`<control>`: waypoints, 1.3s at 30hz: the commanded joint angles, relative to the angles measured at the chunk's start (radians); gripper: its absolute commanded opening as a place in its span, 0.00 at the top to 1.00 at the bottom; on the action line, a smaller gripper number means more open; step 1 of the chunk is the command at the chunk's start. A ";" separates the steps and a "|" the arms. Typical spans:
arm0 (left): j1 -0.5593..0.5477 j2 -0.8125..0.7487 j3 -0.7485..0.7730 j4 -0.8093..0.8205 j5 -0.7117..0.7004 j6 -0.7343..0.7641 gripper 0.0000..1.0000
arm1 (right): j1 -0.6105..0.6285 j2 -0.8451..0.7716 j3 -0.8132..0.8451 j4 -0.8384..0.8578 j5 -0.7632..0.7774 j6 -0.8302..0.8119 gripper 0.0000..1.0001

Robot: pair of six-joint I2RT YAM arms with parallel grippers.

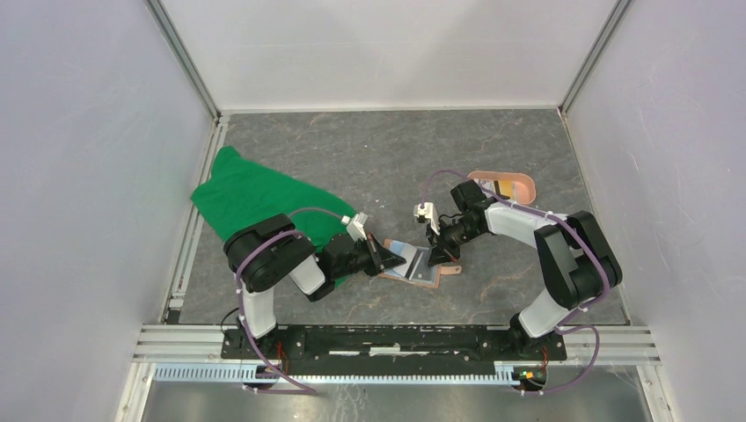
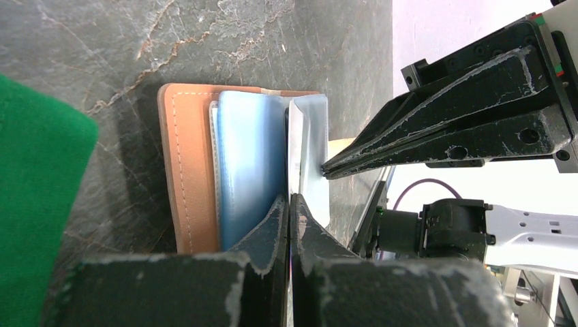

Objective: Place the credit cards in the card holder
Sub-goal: Insert the credit card into the card holder.

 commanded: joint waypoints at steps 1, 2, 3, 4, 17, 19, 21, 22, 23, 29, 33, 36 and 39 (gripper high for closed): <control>-0.006 -0.021 -0.013 0.016 -0.101 -0.015 0.98 | 0.006 0.006 0.011 -0.021 0.053 -0.024 1.00; -0.008 -0.017 -0.009 0.021 -0.102 -0.017 0.98 | 0.007 0.007 0.011 -0.022 0.053 -0.024 1.00; -0.011 -0.011 -0.007 0.030 -0.106 -0.022 0.98 | 0.007 0.007 0.011 -0.021 0.053 -0.024 1.00; -0.014 -0.004 -0.005 0.040 -0.109 -0.027 0.98 | 0.008 0.007 0.010 -0.020 0.053 -0.024 1.00; -0.090 0.049 -0.005 0.109 -0.179 -0.061 0.98 | 0.013 0.012 0.010 -0.021 0.053 -0.025 1.00; -0.100 0.045 -0.009 0.108 -0.189 -0.062 0.98 | 0.014 0.011 0.011 -0.022 0.052 -0.024 1.00; -0.112 0.040 -0.010 0.095 -0.198 -0.061 0.98 | 0.014 0.011 0.011 -0.022 0.051 -0.024 1.00; -0.117 0.037 -0.008 0.083 -0.200 -0.058 0.98 | 0.014 0.011 0.012 -0.022 0.050 -0.024 1.00; -0.120 0.033 -0.002 0.068 -0.199 -0.053 0.98 | 0.015 0.011 0.013 -0.023 0.048 -0.026 1.00; -0.132 -0.015 0.019 -0.052 -0.193 -0.008 0.83 | 0.015 0.008 0.019 -0.033 0.033 -0.033 0.98; -0.132 -0.102 0.029 -0.181 -0.214 0.050 0.65 | 0.015 0.003 0.021 -0.037 0.028 -0.039 0.97; -0.132 -0.173 0.058 -0.306 -0.230 0.119 0.56 | 0.014 0.007 0.022 -0.039 0.028 -0.040 0.97; -0.131 -0.231 0.106 -0.445 -0.233 0.186 0.50 | 0.014 0.009 0.022 -0.041 0.028 -0.041 0.96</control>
